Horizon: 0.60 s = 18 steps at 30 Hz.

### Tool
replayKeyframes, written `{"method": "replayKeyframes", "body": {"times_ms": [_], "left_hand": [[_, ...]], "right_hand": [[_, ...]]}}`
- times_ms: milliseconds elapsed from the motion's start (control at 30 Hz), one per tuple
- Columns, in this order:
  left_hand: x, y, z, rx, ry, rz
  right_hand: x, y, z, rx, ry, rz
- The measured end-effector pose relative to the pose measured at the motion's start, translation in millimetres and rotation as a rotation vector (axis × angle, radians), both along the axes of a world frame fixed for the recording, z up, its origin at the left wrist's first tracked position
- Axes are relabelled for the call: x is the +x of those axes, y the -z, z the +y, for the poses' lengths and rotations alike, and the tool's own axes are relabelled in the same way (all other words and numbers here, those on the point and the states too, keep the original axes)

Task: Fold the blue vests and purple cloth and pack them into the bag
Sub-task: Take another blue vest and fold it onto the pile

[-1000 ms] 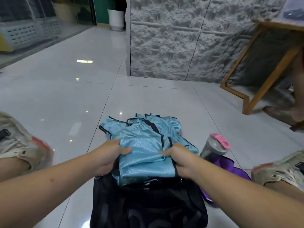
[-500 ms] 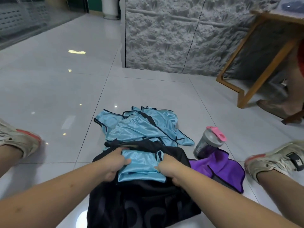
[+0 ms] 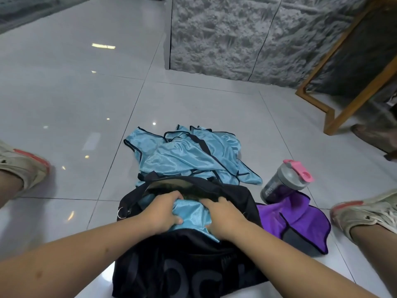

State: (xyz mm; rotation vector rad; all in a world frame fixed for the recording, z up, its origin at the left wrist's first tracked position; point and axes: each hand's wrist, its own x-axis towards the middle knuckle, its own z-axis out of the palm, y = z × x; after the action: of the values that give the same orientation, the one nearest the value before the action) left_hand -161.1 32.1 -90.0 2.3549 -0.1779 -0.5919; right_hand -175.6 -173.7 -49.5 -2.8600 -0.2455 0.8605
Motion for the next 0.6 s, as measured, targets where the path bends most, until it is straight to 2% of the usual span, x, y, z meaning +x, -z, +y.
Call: {"method": "replayKeyframes", "body": {"times_ms": [67,133,233,333,500,600], "left_hand": [[1,3,4,-0.071,0.026,-0.033],[2,2,10,-0.074,0.142,-0.032],[3,-1,20,0.044,0.312,0.006],[-2,-3,20,0.147,0.443,-0.046],[-16,2,7,0.652,0.729,-0.267],[-21,11,4,0.782,0.808,-0.247]], "right_hand": [[8,0,-1,0.038,-0.054,-0.017],[12,-2,0,0.094,-0.121,0.033],[6,-2,0,-0.008,-0.31,0.157],[-6,6,3,-0.119,-0.343,0.167],[-24,28,13,-0.372,-0.328,0.177],[-26,27,16,-0.415,-0.353,0.256]]}}
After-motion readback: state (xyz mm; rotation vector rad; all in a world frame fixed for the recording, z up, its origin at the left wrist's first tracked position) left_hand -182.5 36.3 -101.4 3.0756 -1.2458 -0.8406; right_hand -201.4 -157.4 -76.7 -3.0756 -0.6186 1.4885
